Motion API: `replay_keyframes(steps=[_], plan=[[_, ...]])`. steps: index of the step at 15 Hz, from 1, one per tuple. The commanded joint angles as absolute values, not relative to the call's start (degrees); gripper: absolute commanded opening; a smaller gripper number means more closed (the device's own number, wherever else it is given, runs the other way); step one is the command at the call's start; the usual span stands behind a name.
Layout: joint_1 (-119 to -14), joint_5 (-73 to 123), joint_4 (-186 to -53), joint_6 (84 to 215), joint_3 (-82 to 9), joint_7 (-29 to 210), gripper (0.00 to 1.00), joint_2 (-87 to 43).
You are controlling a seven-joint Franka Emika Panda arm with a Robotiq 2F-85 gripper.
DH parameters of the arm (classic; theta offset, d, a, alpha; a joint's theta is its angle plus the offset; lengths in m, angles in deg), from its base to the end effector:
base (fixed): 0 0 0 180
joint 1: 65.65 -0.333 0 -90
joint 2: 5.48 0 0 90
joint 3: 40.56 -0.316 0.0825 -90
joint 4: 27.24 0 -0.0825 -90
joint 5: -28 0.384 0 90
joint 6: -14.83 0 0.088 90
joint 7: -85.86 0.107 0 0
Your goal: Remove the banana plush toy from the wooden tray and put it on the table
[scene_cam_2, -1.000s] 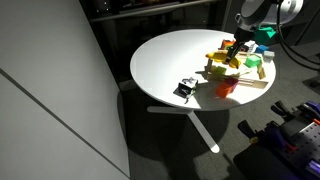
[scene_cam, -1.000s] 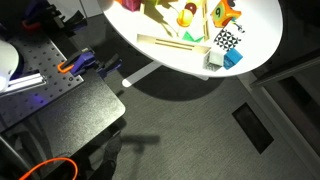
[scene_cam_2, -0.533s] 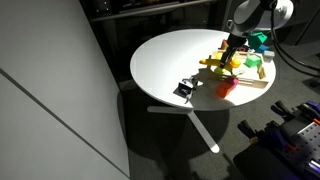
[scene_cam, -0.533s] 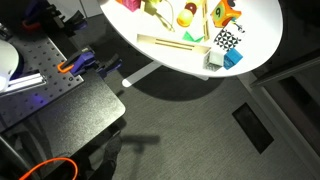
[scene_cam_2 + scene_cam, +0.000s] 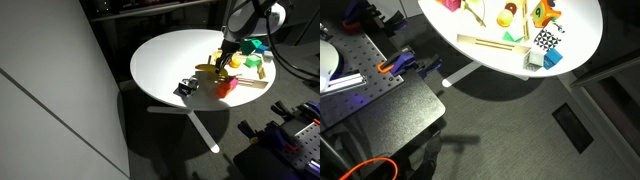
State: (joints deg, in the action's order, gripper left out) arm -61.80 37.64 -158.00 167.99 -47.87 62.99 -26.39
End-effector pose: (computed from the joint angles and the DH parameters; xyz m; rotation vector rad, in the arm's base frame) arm 0.5347 0.0290 0.1964 -2.9894 -0.4538 -0.0699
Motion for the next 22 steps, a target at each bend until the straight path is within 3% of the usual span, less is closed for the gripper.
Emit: replay_keyframes(steps=[1,3,7,22], plan=[[-63.0,35.4,-157.6,165.5,-47.5,67.4,0.66,-25.7],[-63.1,35.5,-157.6,164.8,-47.8,67.3,0.68,-25.6],[-63.3,35.8,-157.7,163.4,-48.1,67.1,0.99,-24.6],[-67.0,24.7,-158.4,150.6,-43.5,79.4,1.00,-16.1]])
